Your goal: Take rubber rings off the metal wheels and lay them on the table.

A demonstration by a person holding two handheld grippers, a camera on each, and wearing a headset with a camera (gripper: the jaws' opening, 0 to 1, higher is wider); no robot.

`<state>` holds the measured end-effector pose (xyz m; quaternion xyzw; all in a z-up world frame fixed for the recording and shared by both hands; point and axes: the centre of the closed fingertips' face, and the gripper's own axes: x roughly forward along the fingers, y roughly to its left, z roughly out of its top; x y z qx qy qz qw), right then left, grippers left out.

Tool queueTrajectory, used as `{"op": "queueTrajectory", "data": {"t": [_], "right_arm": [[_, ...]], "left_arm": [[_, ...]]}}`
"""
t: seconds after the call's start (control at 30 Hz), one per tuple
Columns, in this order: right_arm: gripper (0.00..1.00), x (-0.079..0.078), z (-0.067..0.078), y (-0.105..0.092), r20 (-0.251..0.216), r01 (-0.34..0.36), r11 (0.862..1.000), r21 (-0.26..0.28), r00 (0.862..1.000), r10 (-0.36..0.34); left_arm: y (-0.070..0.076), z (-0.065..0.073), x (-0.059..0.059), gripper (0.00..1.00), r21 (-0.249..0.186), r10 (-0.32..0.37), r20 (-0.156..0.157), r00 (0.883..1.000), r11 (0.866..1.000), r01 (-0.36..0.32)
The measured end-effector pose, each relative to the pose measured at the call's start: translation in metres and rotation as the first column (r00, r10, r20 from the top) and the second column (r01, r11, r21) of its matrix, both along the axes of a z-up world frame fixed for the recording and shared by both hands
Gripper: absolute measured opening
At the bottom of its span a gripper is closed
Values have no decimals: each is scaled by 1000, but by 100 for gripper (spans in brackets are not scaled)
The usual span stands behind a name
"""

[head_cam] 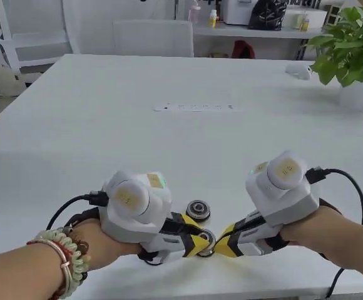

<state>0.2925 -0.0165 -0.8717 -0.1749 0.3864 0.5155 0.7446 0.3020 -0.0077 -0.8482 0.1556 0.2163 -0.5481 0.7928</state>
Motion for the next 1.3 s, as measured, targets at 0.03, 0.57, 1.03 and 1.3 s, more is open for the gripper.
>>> {"op": "queueTrajectory", "data": {"t": [0.03, 0.57, 1.03, 1.3], "right_arm": [[0, 1, 0, 0, -4, 10, 1000, 2, 1000, -10], [0, 6, 9, -5, -264, 291, 952, 97, 929, -257], [0, 3, 19, 0, -319, 343, 927, 155, 905, -281], [0, 2, 22, 4, -344, 362, 916, 171, 894, -289]], "left_arm": [[0, 0, 0, 14, 0, 0, 1, 1000, 1000, 0], [0, 0, 0, 14, -3, -1, 0, 1000, 1000, 1], [1, 0, 1, 14, 3, 4, 4, 1000, 1000, -4], [1, 0, 0, 14, 12, 2, 11, 1000, 1000, -2]]}}
